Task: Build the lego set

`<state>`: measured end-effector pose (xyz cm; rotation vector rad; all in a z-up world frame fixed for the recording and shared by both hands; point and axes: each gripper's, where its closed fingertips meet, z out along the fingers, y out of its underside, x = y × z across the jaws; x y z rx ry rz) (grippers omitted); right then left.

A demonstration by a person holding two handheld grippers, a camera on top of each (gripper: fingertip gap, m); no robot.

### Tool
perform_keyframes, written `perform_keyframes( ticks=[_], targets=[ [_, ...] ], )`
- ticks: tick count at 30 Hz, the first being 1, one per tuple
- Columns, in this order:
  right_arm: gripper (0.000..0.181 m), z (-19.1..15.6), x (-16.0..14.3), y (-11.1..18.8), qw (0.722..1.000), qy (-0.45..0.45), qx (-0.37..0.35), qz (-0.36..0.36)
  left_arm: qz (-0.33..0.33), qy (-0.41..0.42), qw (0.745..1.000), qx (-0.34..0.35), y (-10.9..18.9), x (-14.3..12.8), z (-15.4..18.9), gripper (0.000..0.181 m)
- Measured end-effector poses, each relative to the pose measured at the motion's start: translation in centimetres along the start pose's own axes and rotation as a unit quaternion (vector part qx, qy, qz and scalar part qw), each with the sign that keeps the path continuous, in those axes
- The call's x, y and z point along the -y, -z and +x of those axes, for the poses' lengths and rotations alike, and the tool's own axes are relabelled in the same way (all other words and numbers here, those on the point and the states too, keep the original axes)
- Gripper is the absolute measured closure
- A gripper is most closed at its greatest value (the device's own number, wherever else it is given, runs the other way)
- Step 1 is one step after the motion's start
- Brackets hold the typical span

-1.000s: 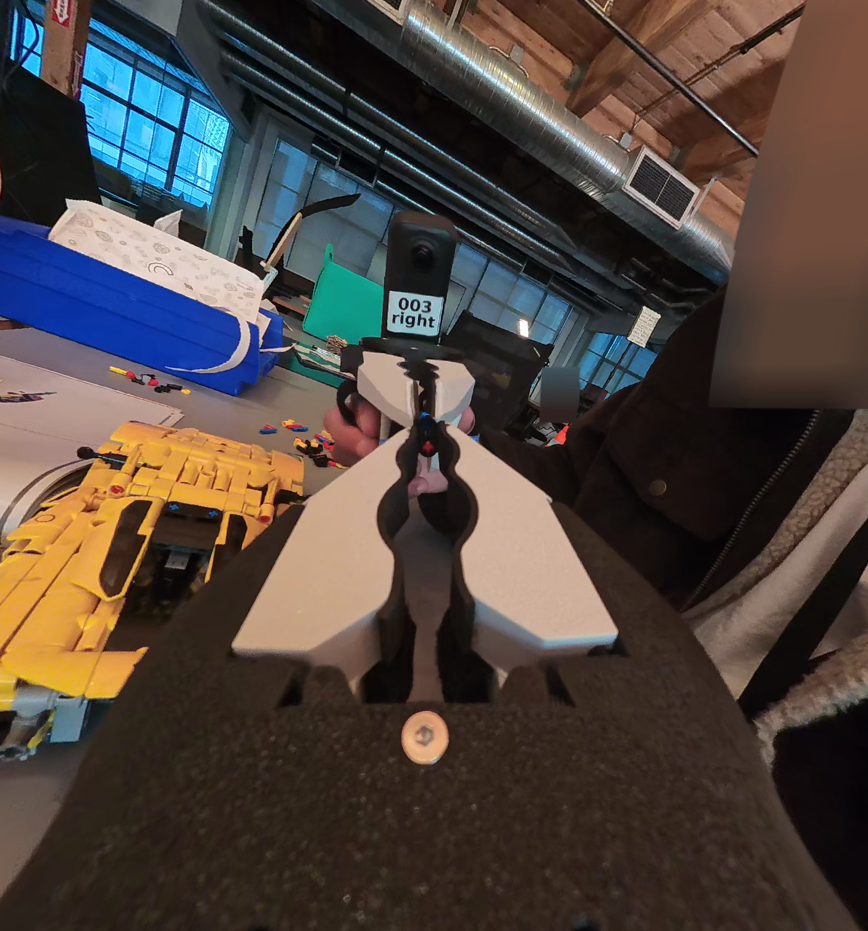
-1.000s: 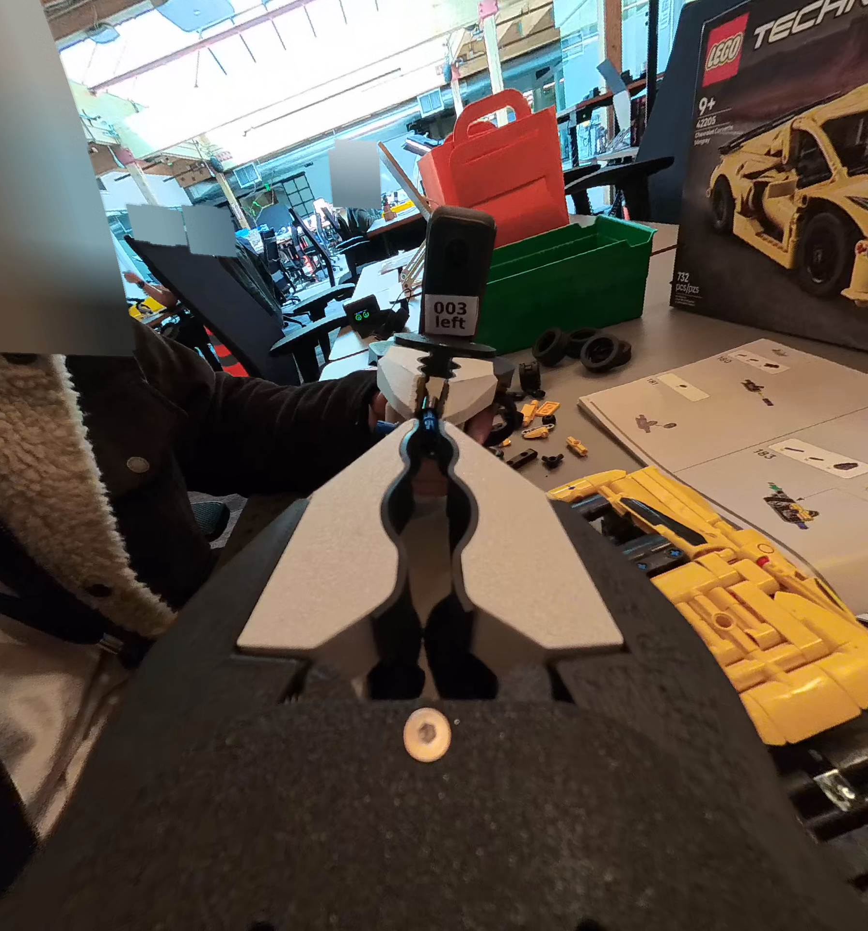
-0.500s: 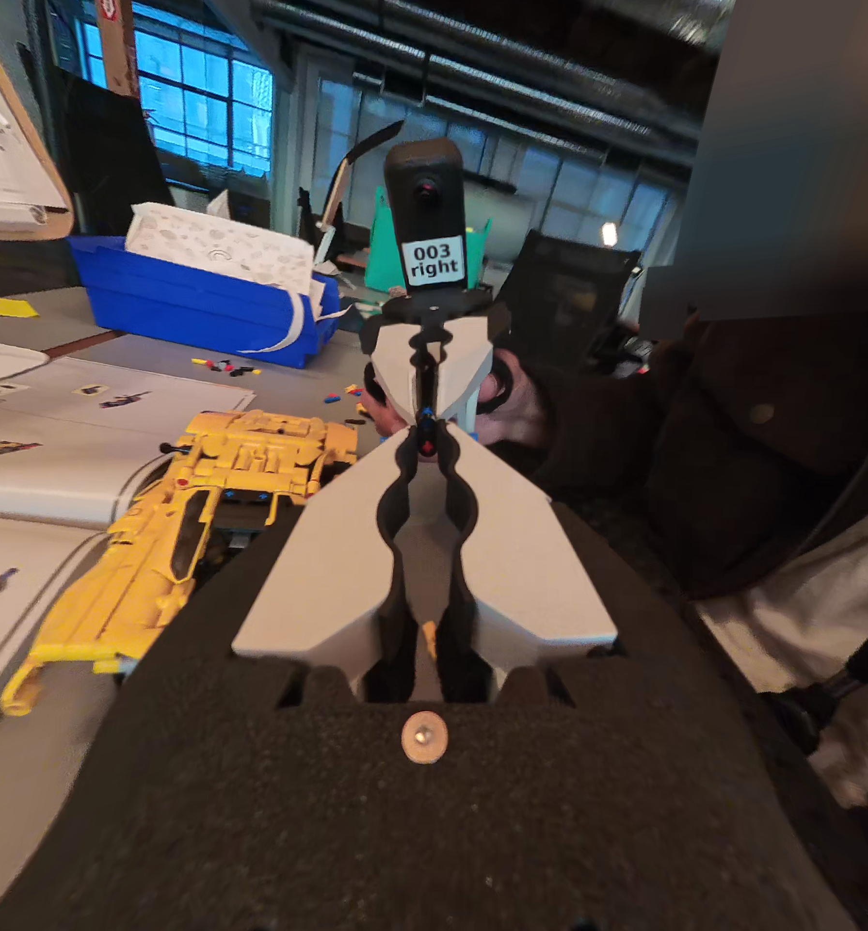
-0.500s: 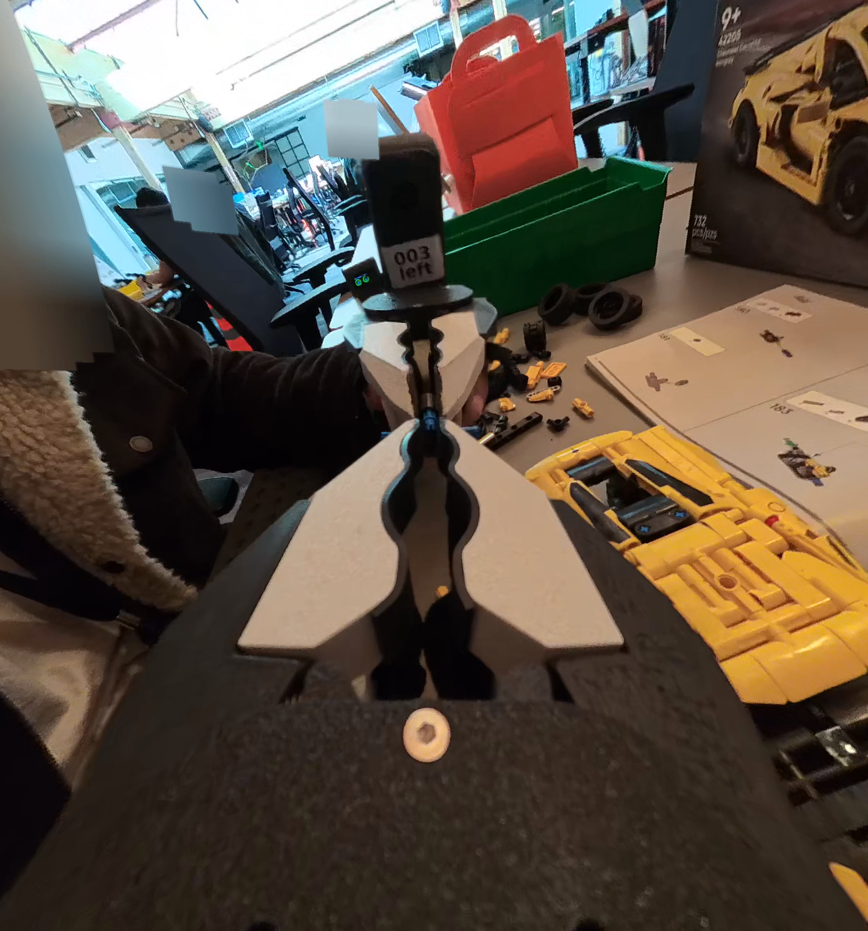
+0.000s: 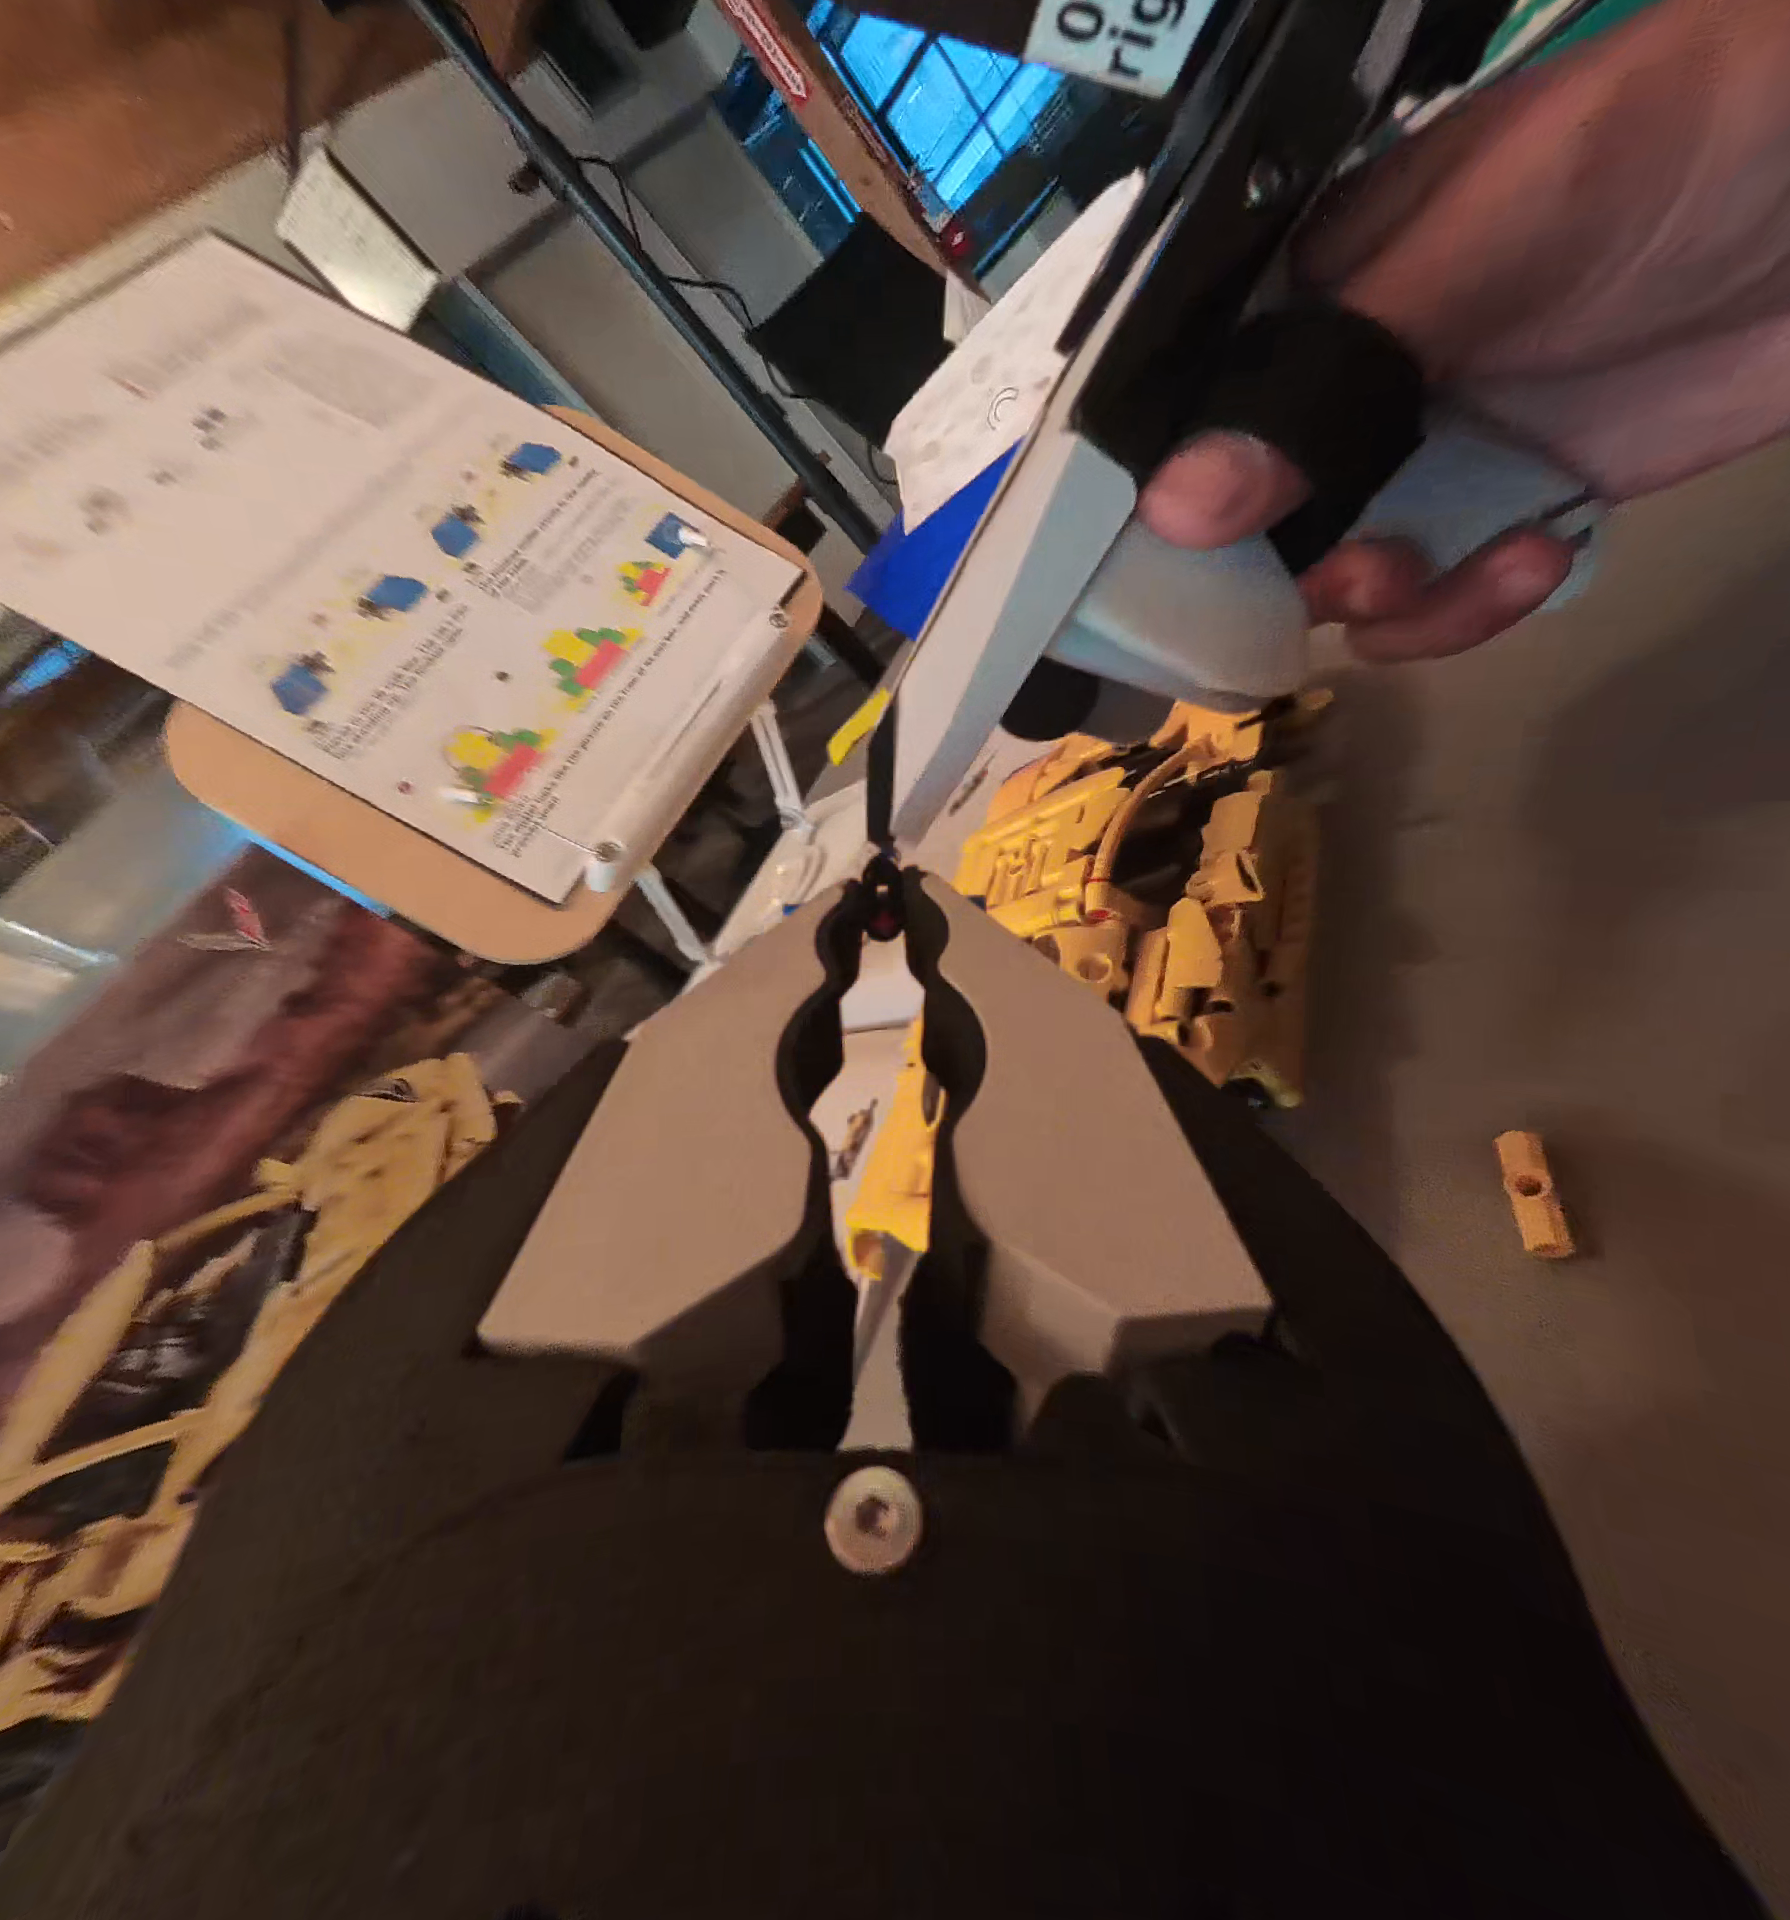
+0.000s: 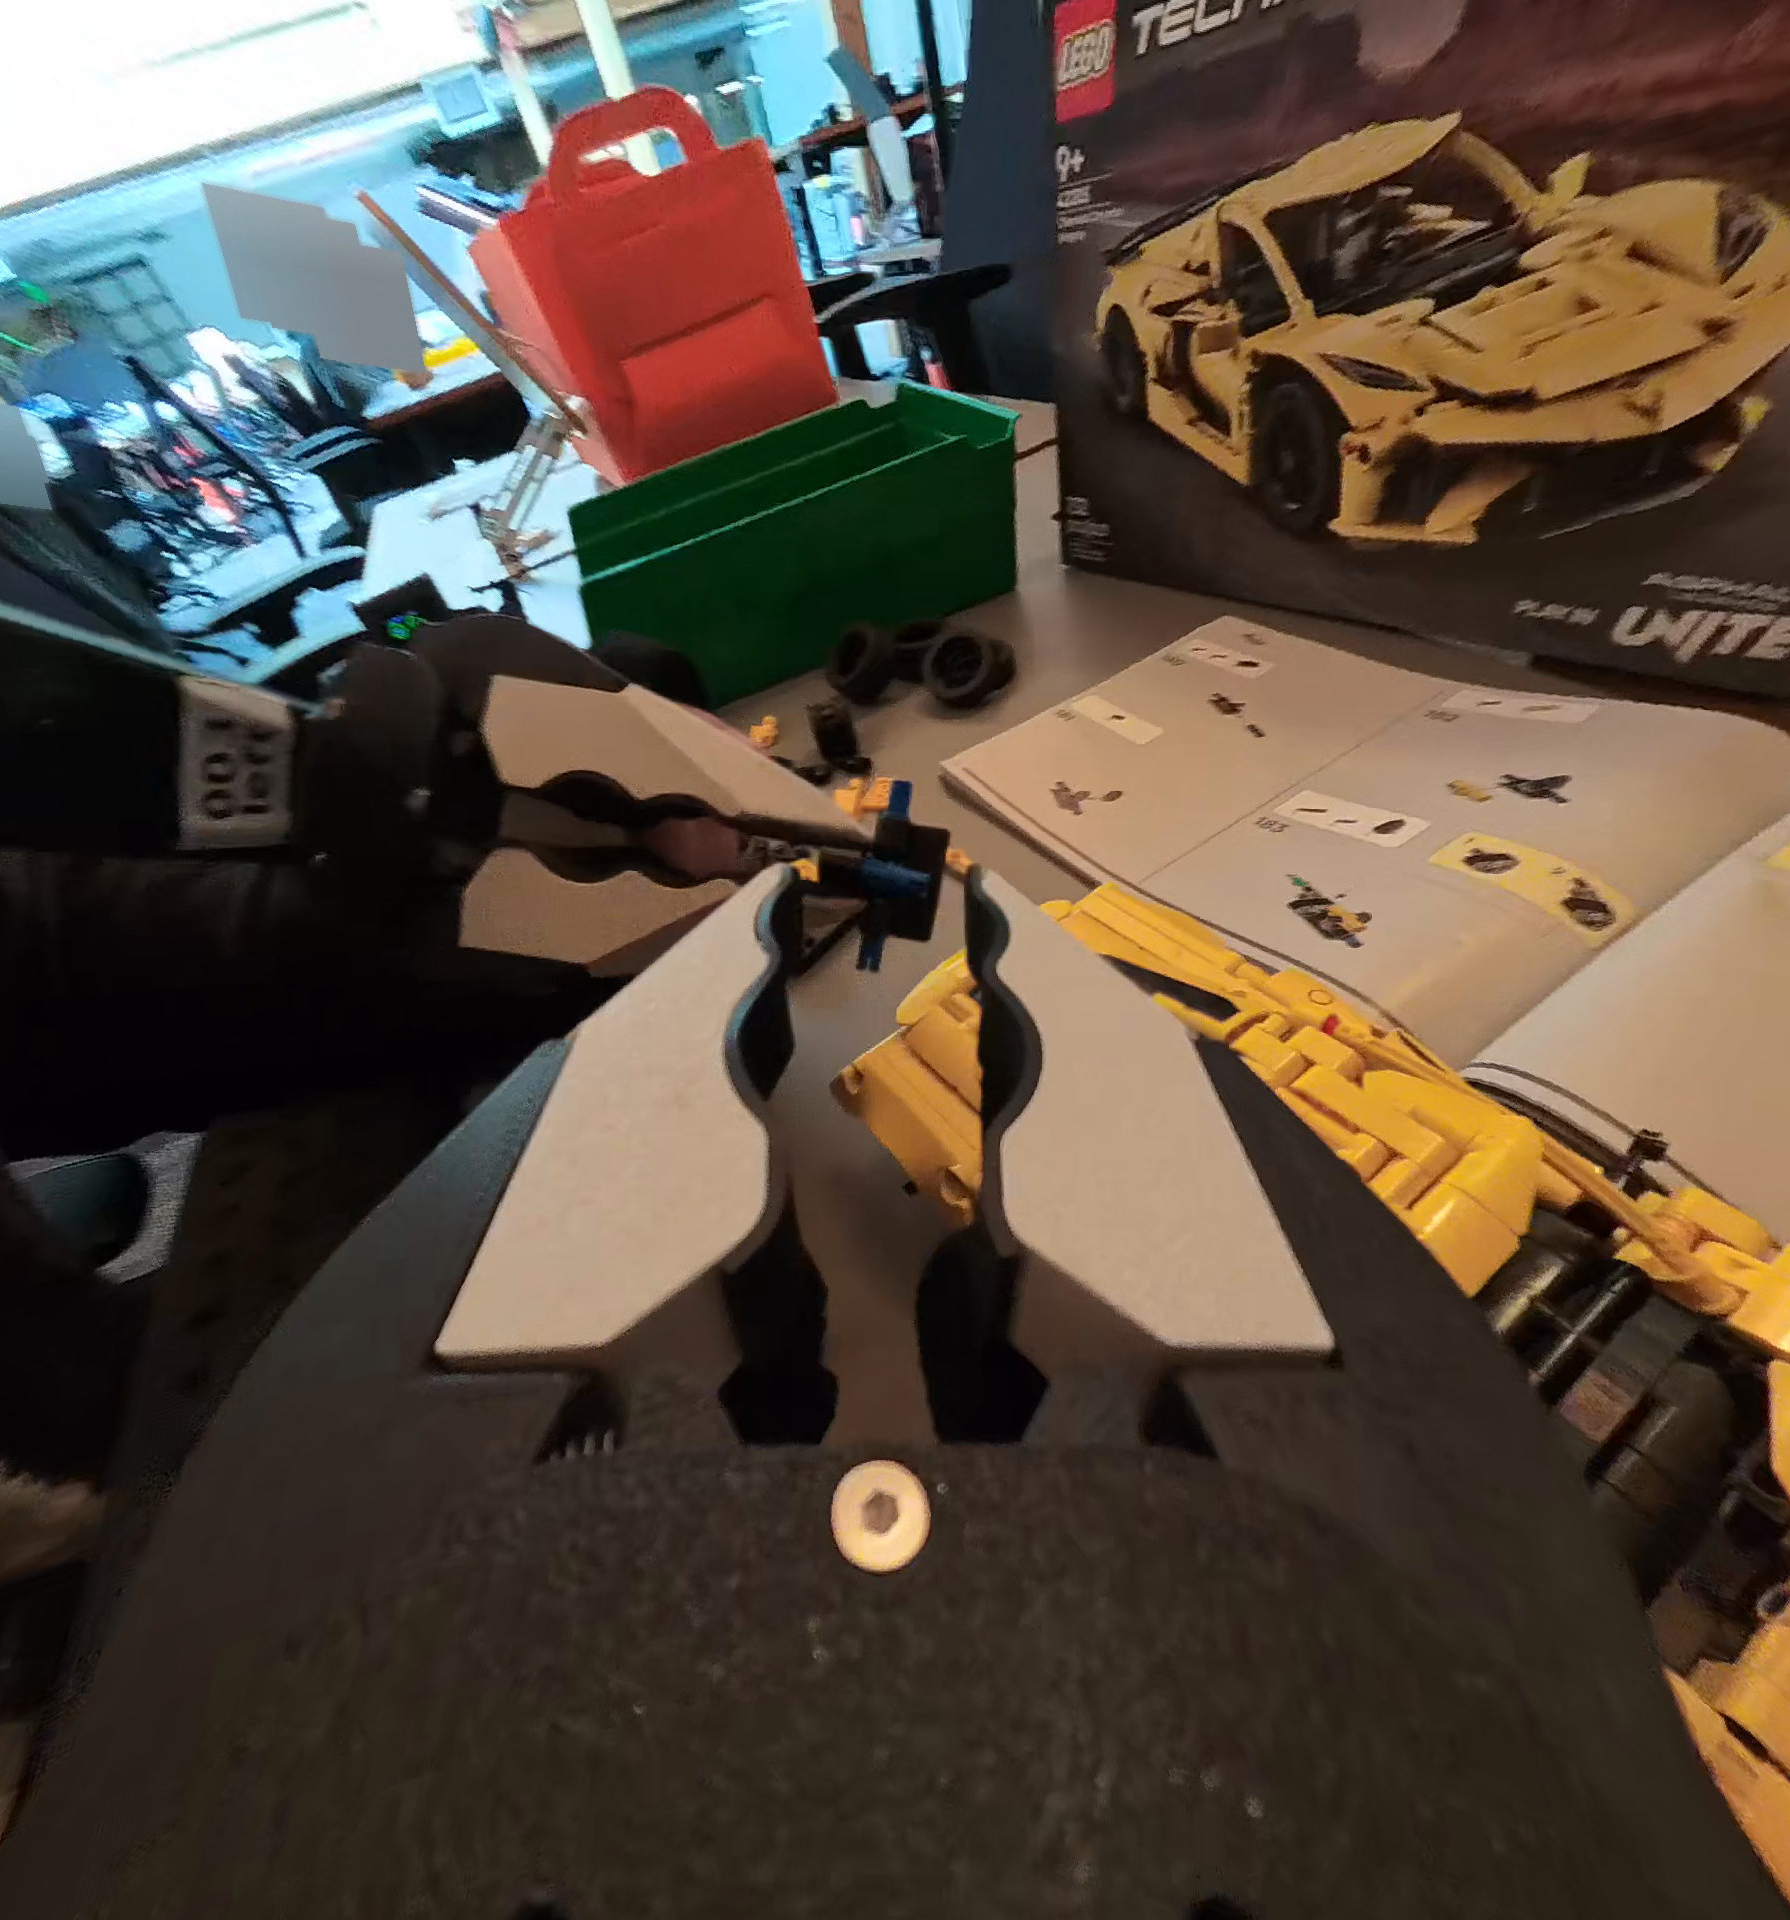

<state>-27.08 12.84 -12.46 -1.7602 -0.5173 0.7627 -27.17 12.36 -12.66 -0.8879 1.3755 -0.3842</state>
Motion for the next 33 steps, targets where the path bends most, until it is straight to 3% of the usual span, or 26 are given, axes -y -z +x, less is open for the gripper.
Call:
perform_keyframes(
  ticks=[10, 16, 20, 28, 33],
  targets=[
    [0.16, -0.6, 0.1, -0.4, 1.0, 0.003, 0.0, 0.006, -0.021, -0.104, 0.992, 0.064, 0.2, 0.2, -0.6, 0.174],
    [0.153, -0.7, 0.3, -0.6, 1.0, -0.016, 0.016, 0.012, -0.029, -0.124, 0.99, 0.063, 0.1, 0.0, -0.3, 0.174],
    [0.161, -0.6, 0.1, -0.5, 0.999, -0.029, 0.019, 0.007, -0.026, -0.138, 0.988, 0.065, 0.1, 0.3, 0.0, 0.174],
    [0.162, -1.0, 0.3, -0.3, 1.0, -0.001, 0.011, 0.002, -0.02, -0.143, 0.987, 0.074, 0.3, 0.8, 0.0, 0.175],
    [0.165, -1.7, 0.5, 0.0, 0.999, -0.022, 0.049, 0.002, -0.007, -0.141, 0.987, 0.076, 0.5, 1.4, 0.1, 0.175]
  ],
)
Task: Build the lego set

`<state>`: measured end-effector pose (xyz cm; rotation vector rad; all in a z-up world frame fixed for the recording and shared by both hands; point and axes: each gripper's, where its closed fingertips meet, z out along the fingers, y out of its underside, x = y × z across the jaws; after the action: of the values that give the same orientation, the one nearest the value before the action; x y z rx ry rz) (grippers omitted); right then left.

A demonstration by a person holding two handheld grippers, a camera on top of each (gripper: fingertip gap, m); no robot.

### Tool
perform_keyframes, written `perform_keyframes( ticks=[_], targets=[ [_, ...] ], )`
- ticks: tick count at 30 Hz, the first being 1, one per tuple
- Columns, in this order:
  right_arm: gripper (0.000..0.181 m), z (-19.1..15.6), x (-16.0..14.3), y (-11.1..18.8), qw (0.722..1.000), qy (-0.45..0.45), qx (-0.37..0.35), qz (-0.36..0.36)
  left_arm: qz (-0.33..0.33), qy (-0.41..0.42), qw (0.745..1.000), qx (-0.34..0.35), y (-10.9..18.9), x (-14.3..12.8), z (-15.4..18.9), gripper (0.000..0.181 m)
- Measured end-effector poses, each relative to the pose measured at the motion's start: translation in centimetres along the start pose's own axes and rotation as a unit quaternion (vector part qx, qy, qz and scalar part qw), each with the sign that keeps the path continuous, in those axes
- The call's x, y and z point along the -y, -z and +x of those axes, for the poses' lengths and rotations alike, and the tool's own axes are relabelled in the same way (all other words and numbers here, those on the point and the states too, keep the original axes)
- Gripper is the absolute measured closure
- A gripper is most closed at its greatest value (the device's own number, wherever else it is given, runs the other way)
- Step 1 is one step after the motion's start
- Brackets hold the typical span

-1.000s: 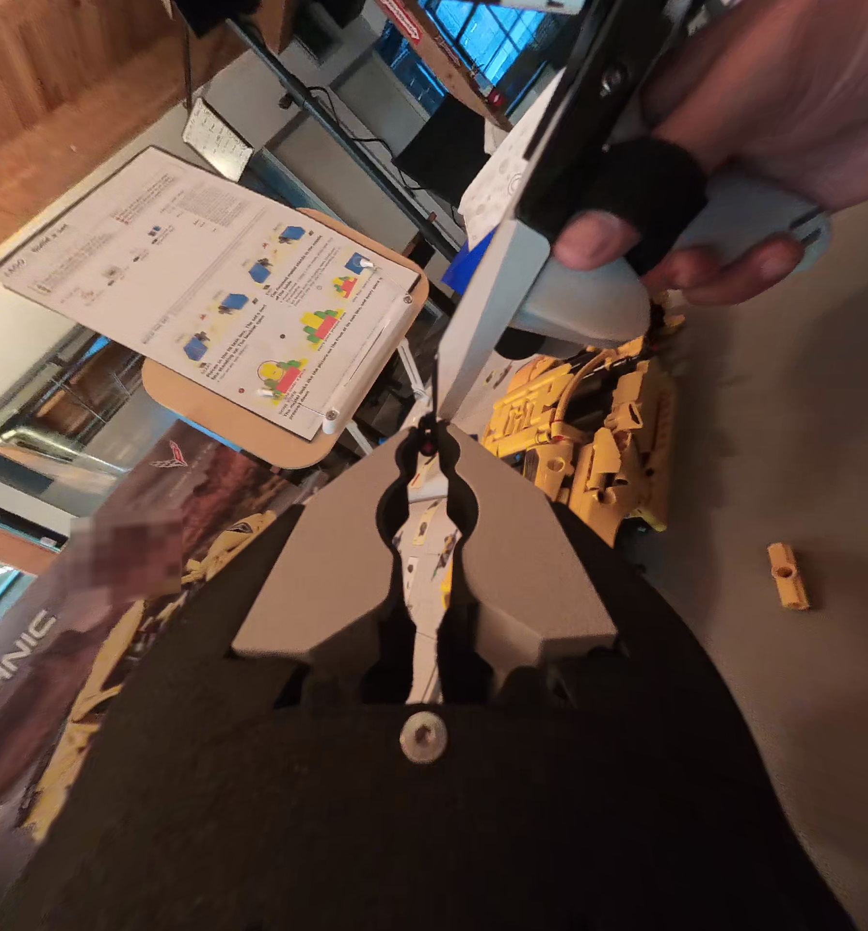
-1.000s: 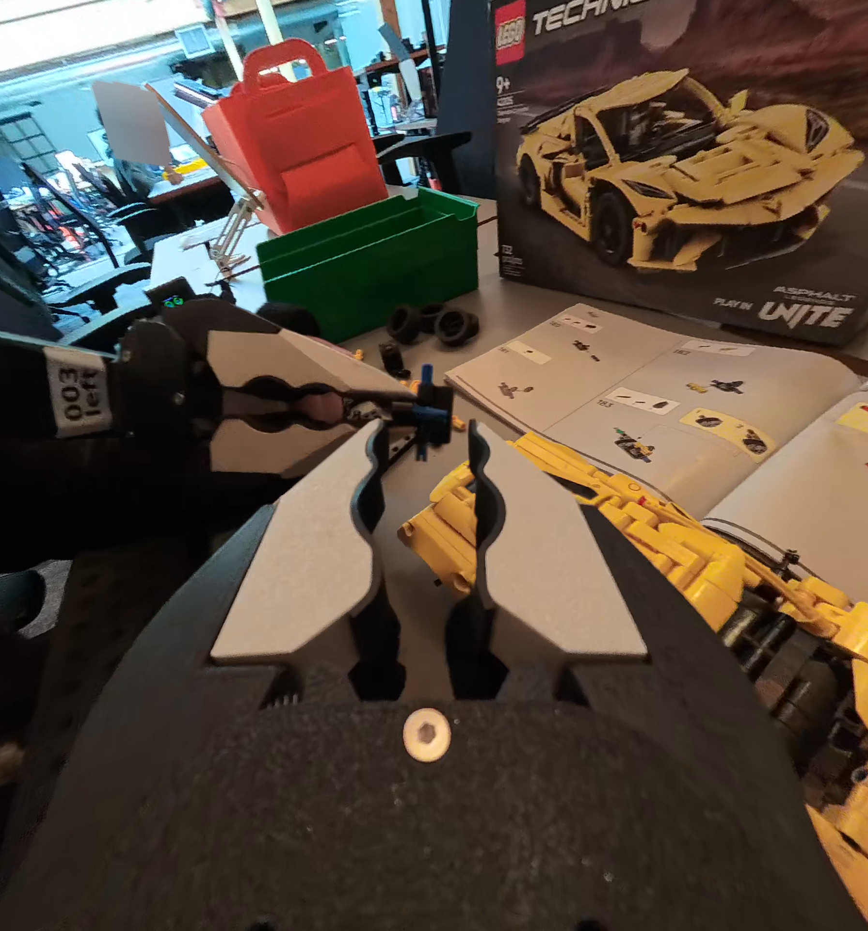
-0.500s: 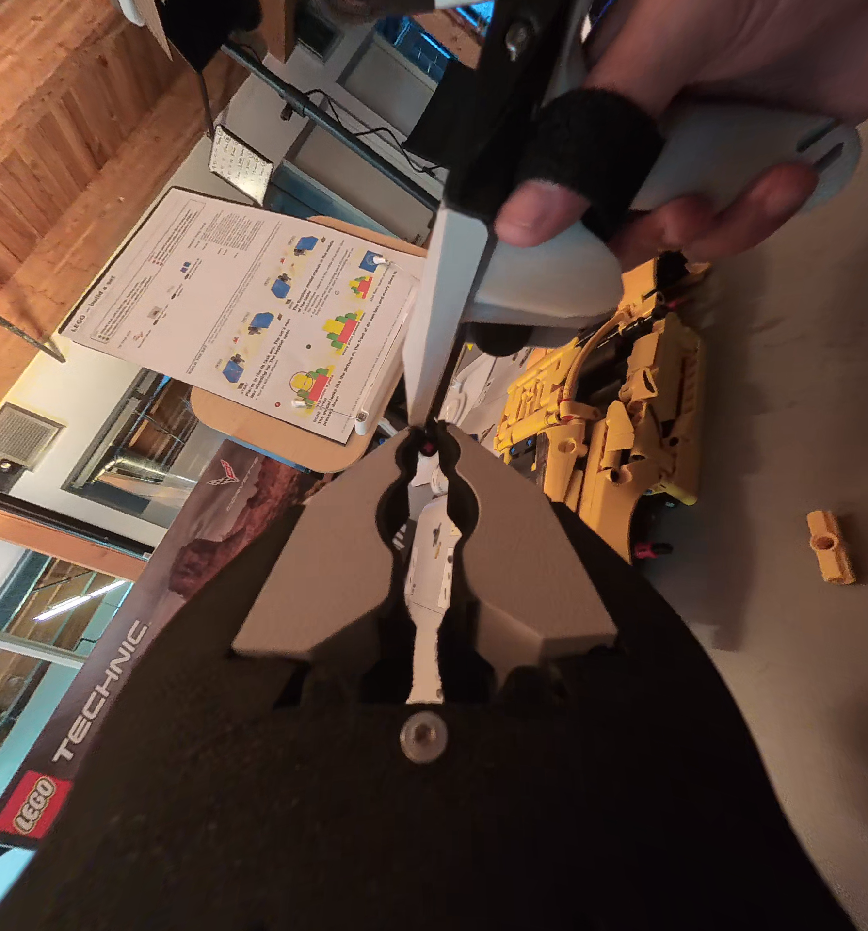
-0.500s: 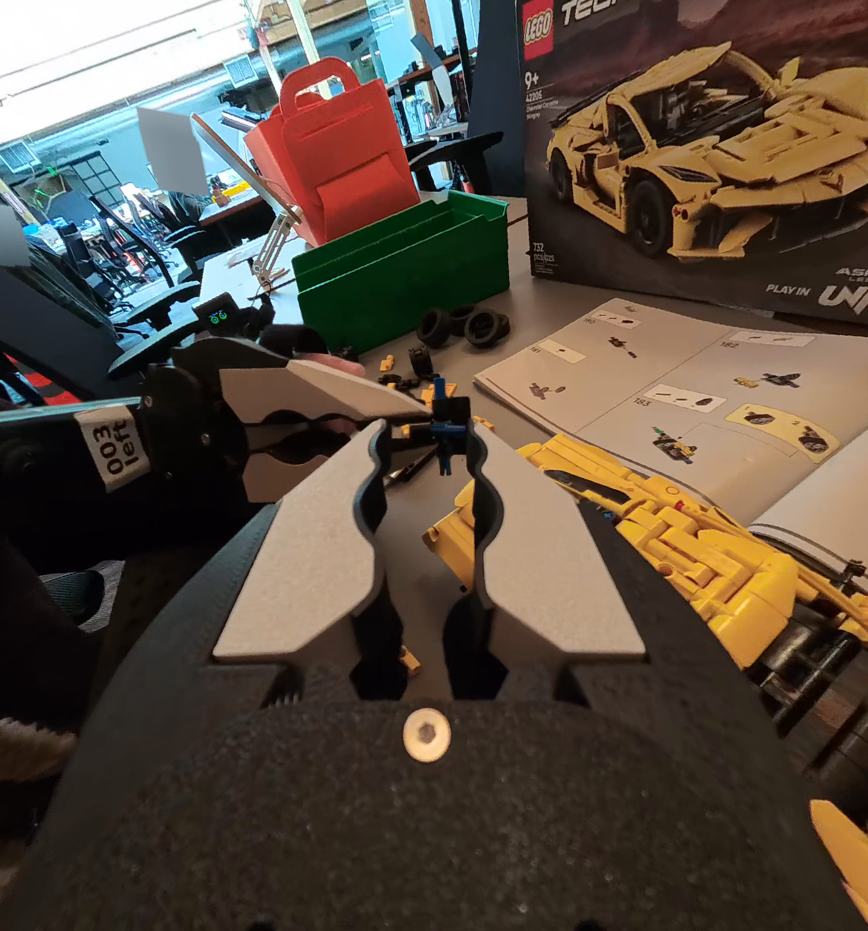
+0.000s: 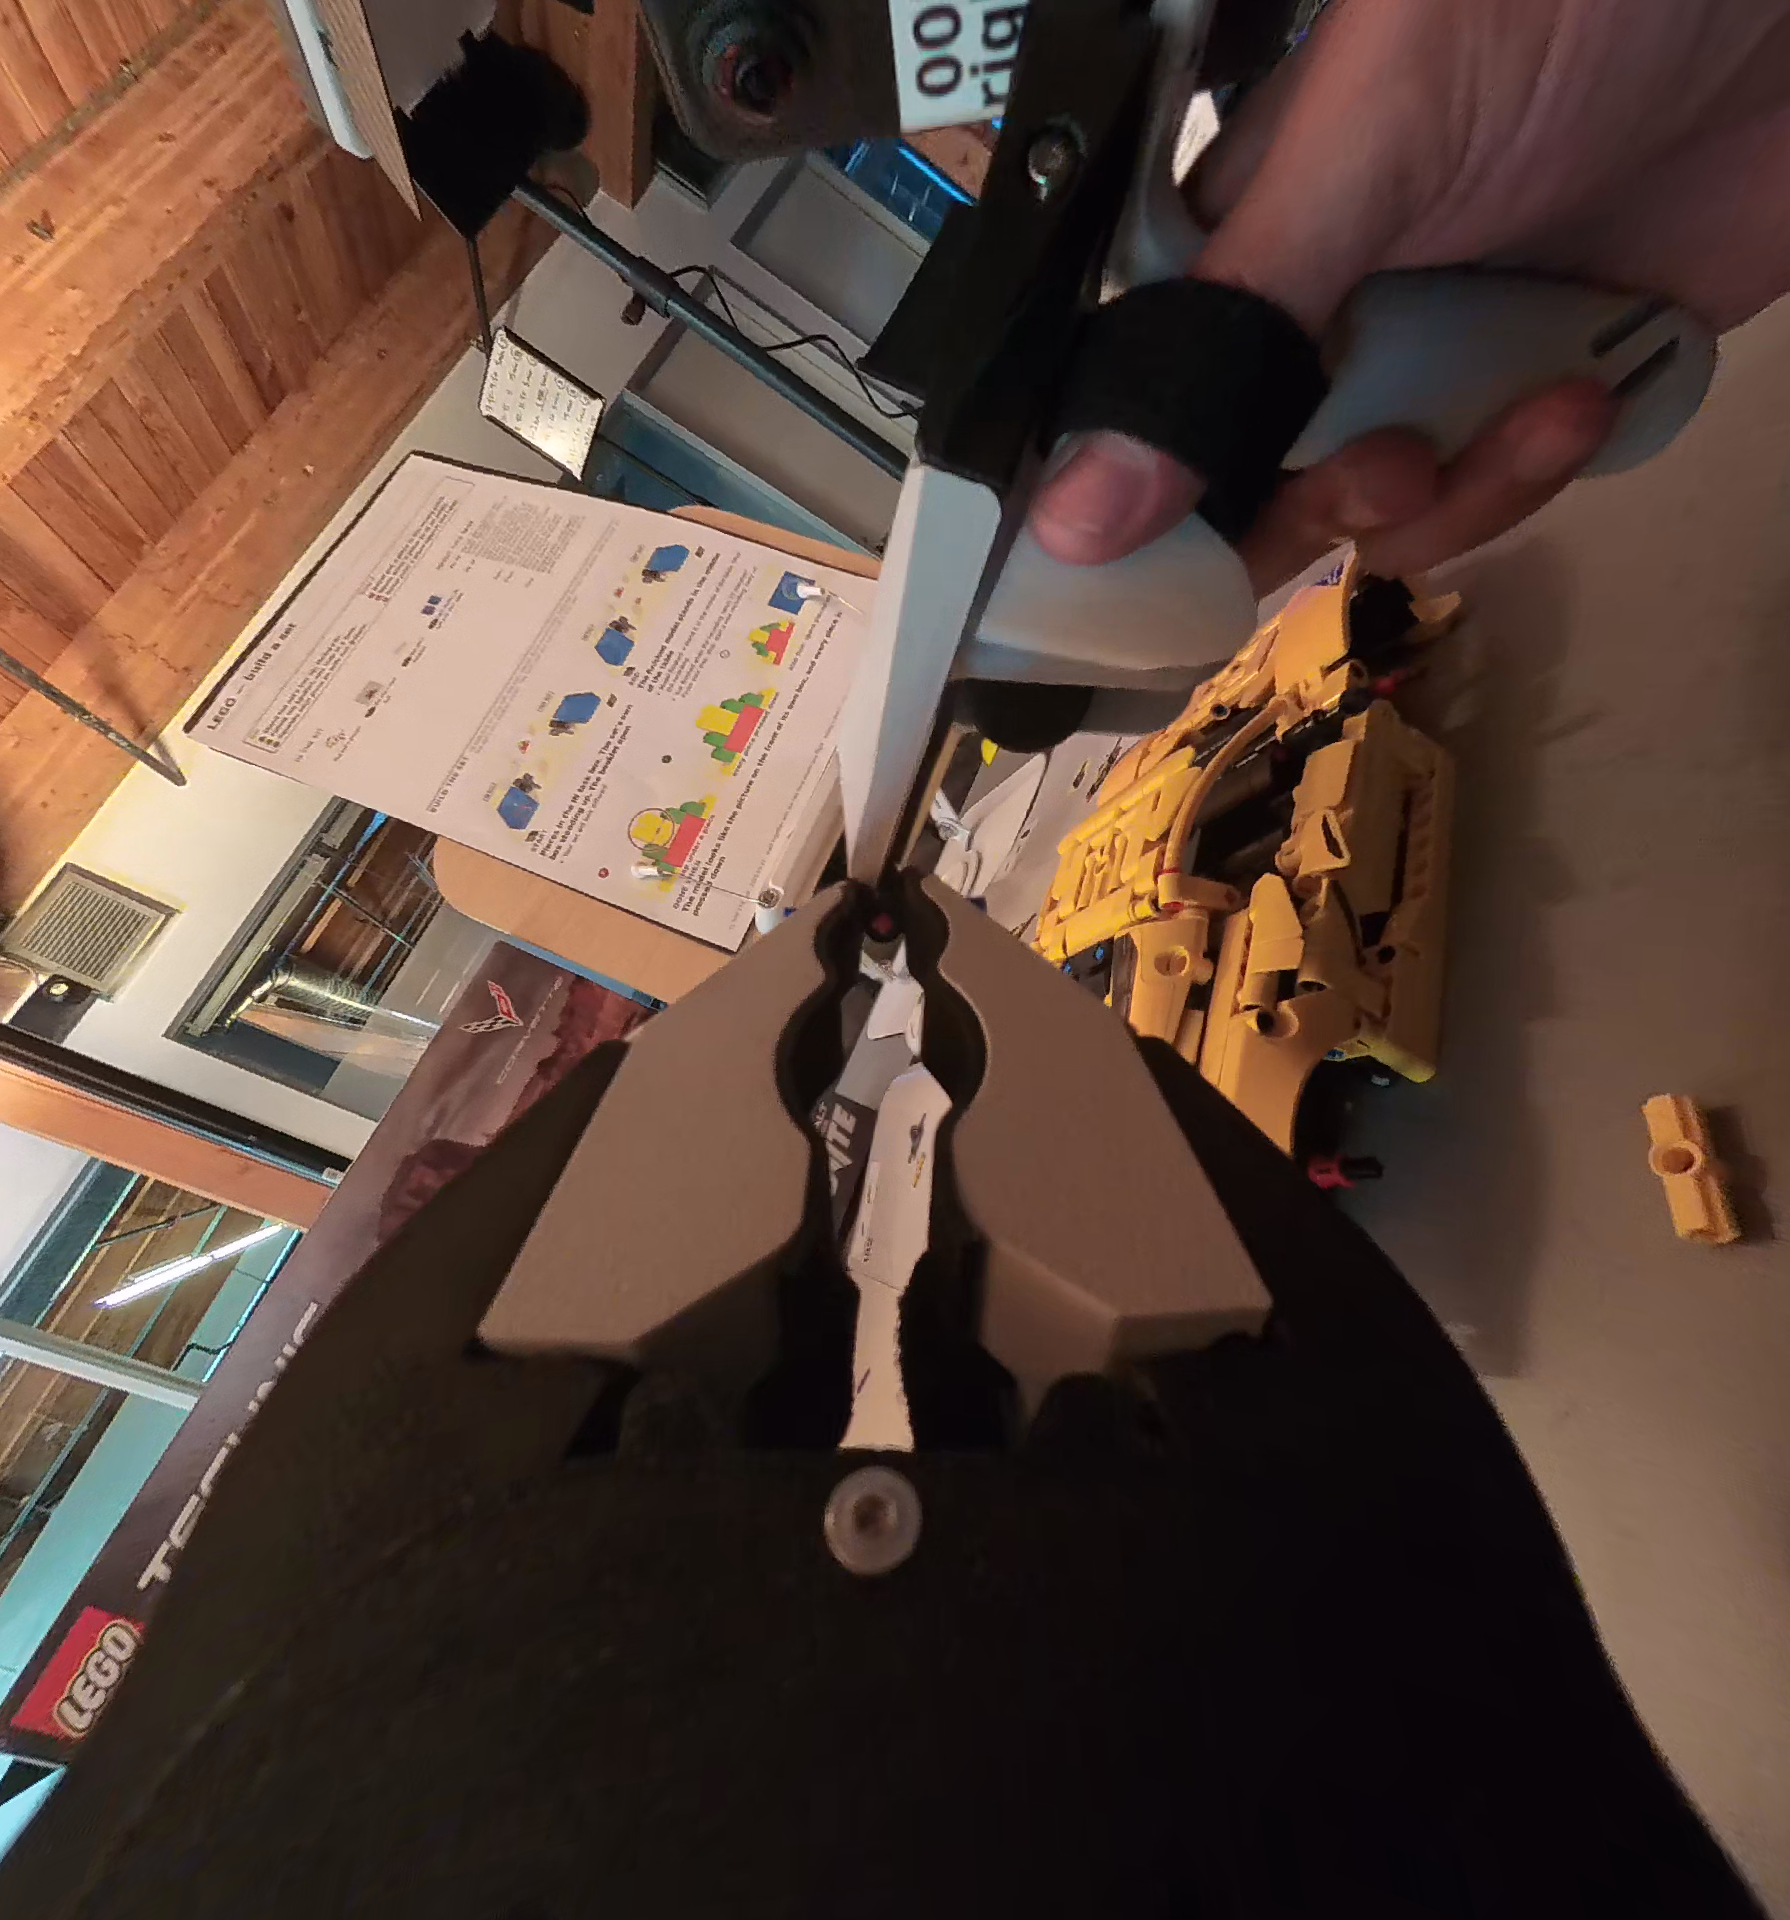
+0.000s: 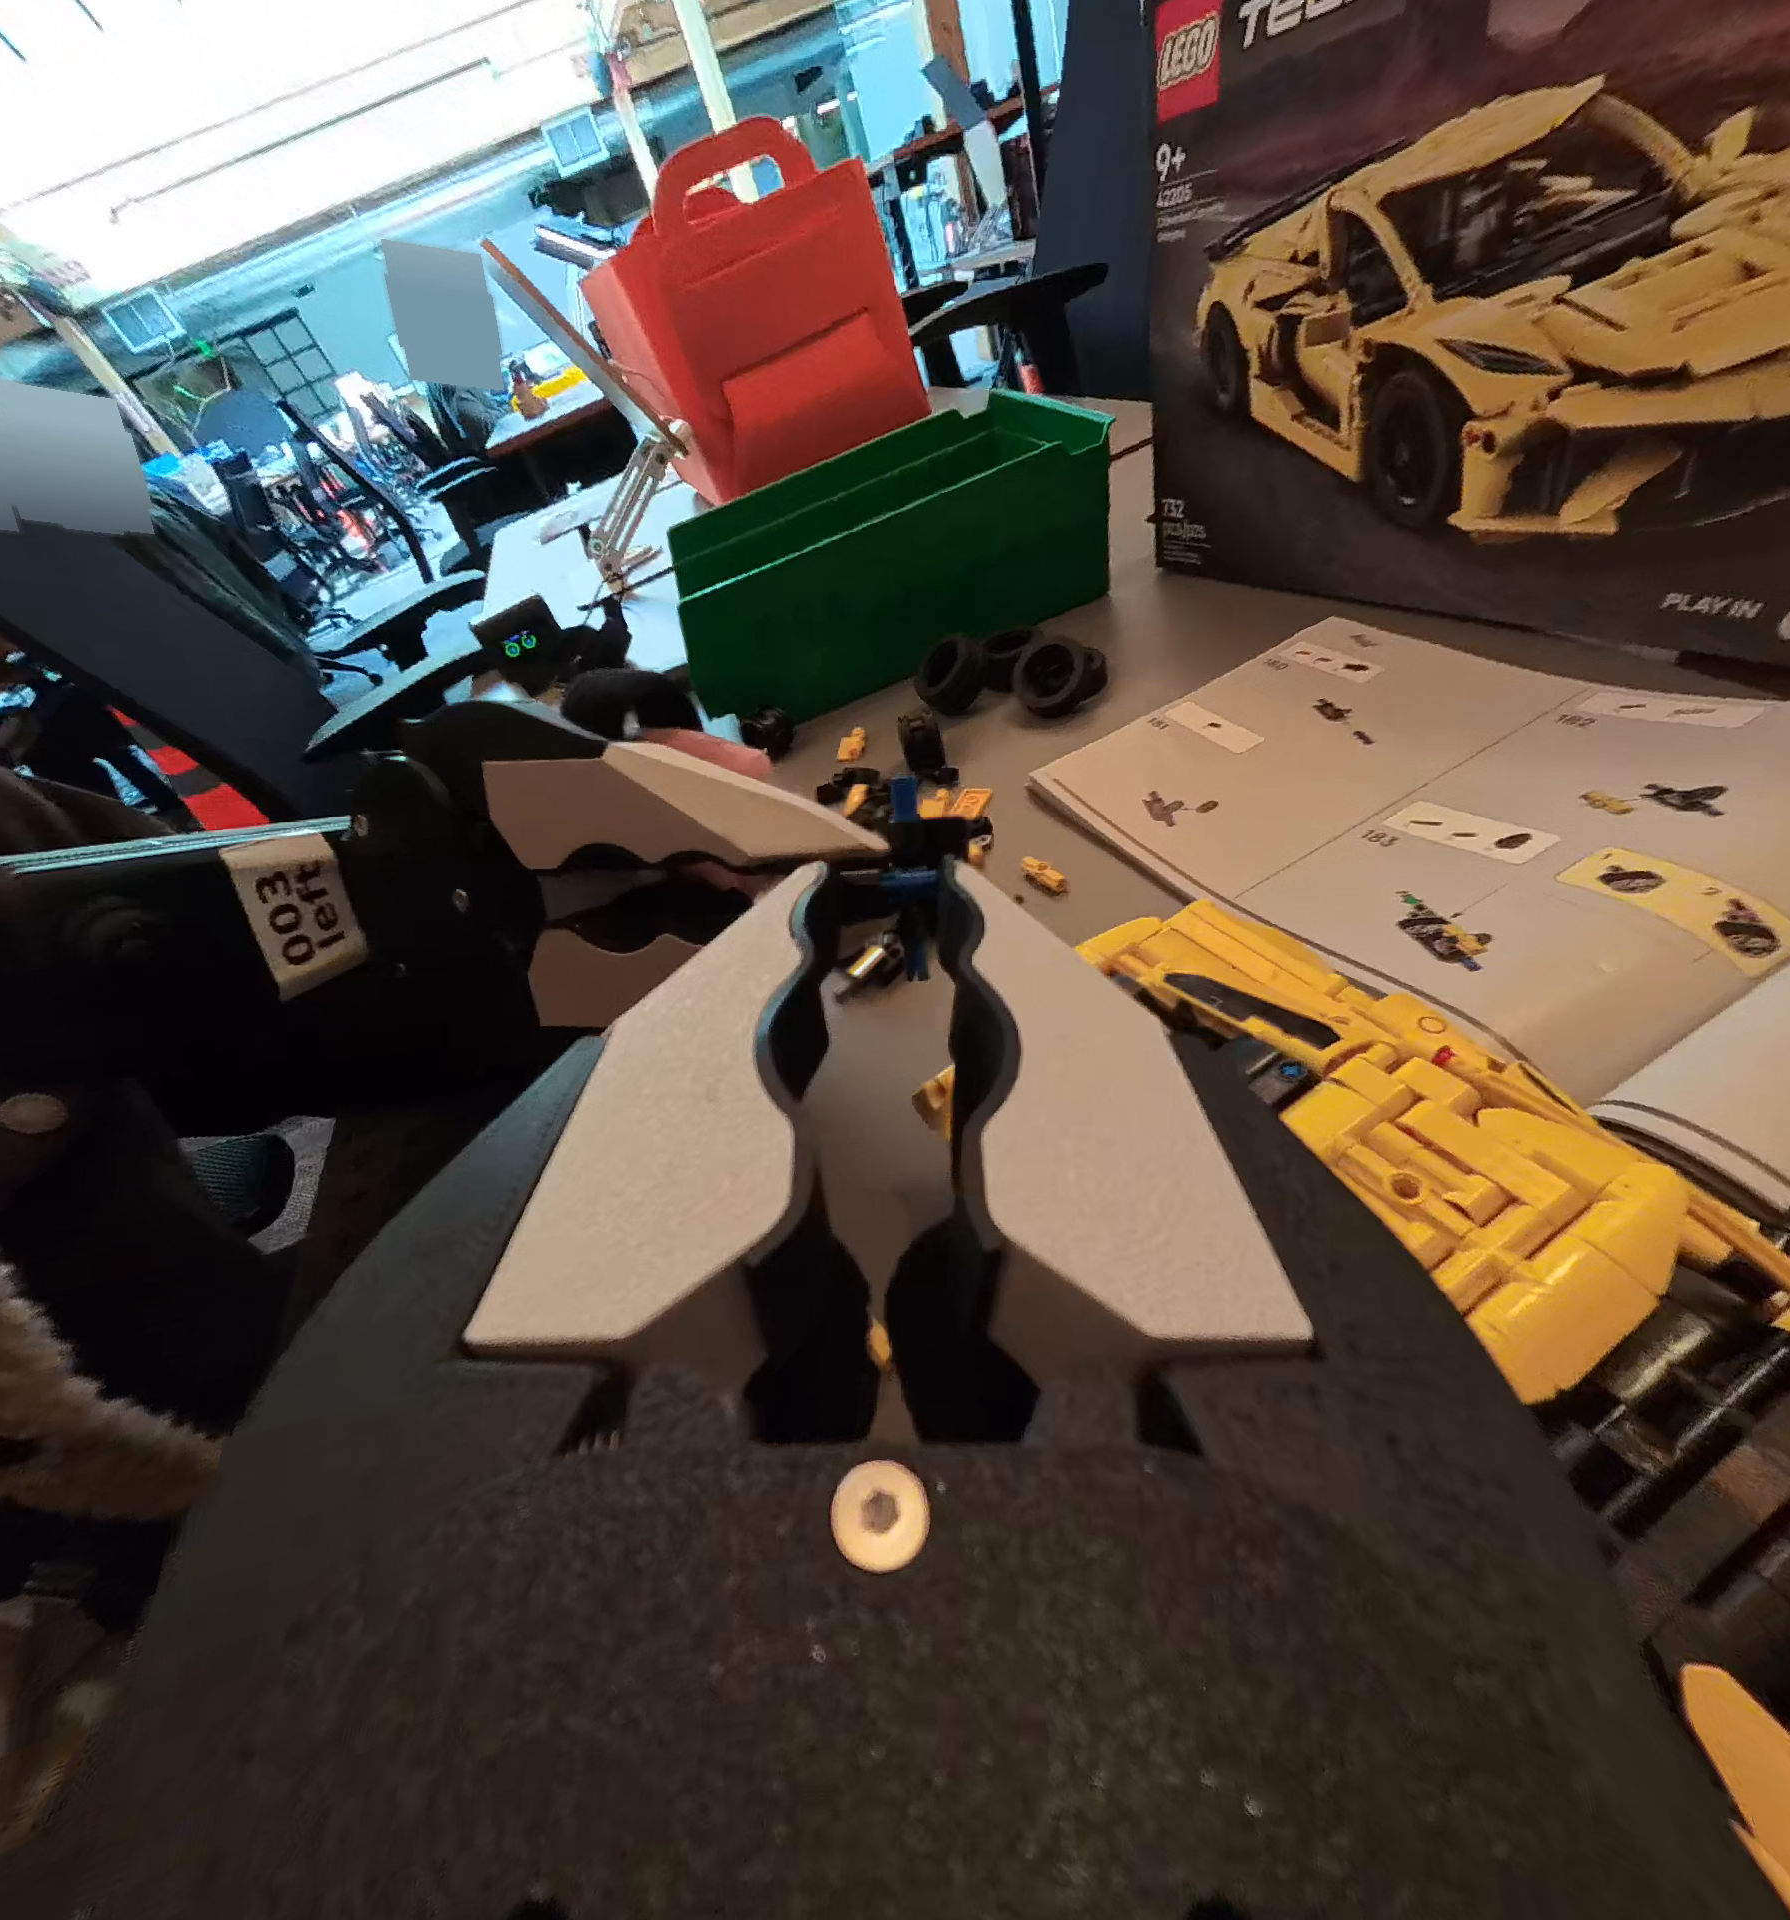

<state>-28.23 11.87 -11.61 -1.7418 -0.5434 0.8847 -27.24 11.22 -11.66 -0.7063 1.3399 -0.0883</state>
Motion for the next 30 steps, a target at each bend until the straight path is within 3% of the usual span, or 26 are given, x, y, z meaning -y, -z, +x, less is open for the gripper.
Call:
perform_keyframes(
  ticks=[12, 16, 24, 27, 30],
  targets=[
    [0.165, -0.1, -0.3, 0.3, 1.0, 0.003, -0.012, -0.014, -0.01, -0.012, 1.0, -0.006, 0.0, 0.2, 0.4, 0.175],
    [0.165, 0.2, -0.6, 0.2, 0.996, 0.055, -0.06, -0.031, -0.034, -0.041, 0.999, 0.003, -0.2, -0.2, 0.5, 0.176],
    [0.165, 0.3, -0.5, 0.2, 0.996, 0.05, -0.068, -0.025, -0.054, -0.057, 0.997, 0.013, -0.2, -0.3, 0.4, 0.175],
    [0.165, 0.6, 0.1, -0.1, 0.998, 0.011, -0.065, 0.003, -0.036, 0.014, 0.999, -0.009, -0.4, -0.5, 0.0, 0.174],
    [0.158, -0.2, 2.4, 1.0, 0.993, 0.086, -0.035, 0.069, 0.006, 0.157, 0.987, -0.026, 0.0, -0.3, -1.8, 0.174]
  ],
)
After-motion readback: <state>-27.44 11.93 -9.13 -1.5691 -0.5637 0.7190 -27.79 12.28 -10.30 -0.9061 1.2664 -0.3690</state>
